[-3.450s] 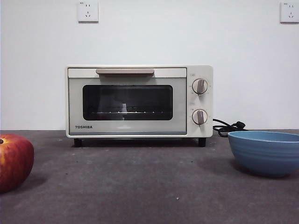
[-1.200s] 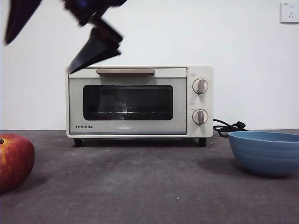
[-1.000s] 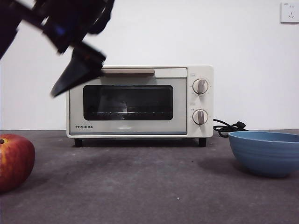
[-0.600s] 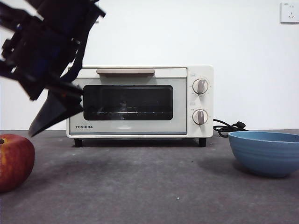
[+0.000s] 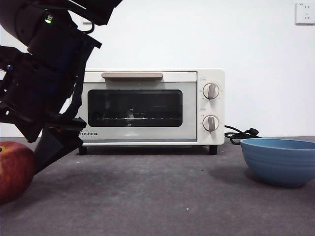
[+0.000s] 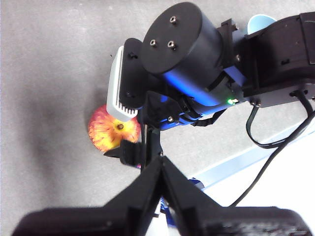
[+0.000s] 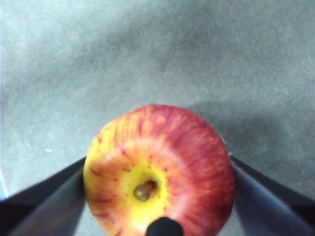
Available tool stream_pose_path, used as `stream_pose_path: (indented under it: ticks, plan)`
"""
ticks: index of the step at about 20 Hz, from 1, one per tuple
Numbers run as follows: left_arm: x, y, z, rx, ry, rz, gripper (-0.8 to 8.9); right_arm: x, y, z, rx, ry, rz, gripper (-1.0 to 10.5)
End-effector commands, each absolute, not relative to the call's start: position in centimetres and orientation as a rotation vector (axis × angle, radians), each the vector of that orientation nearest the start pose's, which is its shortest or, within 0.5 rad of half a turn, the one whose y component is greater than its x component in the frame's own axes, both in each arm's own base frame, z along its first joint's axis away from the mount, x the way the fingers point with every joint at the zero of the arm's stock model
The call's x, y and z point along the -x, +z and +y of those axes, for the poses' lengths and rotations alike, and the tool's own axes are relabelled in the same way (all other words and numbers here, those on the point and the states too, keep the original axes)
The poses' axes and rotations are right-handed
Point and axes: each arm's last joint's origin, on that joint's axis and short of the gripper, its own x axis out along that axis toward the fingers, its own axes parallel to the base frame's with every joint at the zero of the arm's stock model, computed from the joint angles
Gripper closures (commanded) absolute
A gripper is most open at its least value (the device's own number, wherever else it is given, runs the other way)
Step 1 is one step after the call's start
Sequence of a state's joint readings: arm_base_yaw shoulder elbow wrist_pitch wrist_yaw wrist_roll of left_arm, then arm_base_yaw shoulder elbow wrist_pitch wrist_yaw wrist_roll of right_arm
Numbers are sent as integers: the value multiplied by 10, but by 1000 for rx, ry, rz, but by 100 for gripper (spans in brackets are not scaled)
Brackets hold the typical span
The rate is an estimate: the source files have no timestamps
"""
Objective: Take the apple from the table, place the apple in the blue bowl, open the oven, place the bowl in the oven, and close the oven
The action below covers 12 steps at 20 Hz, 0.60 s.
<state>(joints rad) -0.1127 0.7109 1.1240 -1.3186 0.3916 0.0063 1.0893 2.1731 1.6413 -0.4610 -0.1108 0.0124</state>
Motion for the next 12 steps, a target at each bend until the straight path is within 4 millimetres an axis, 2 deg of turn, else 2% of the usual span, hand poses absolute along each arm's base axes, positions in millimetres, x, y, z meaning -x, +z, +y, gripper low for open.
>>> stream_pose_path:
  ticks: [1, 3, 6, 9, 12]
  plan:
    - [-76, 355, -20, 123, -473, 901, 819, -207, 170, 412, 501, 1062, 947, 963]
    - [-76, 355, -20, 123, -473, 901, 819, -205, 195, 404, 541, 1035, 894, 962]
    - [-76, 355, -20, 123, -473, 901, 819, -199, 242, 381, 594, 957, 832, 958]
    - [-79, 355, -20, 123, -473, 905, 819, -191, 289, 348, 626, 880, 793, 958]
    - [-87, 354, -21, 124, -472, 917, 819, -186, 328, 308, 659, 755, 773, 958]
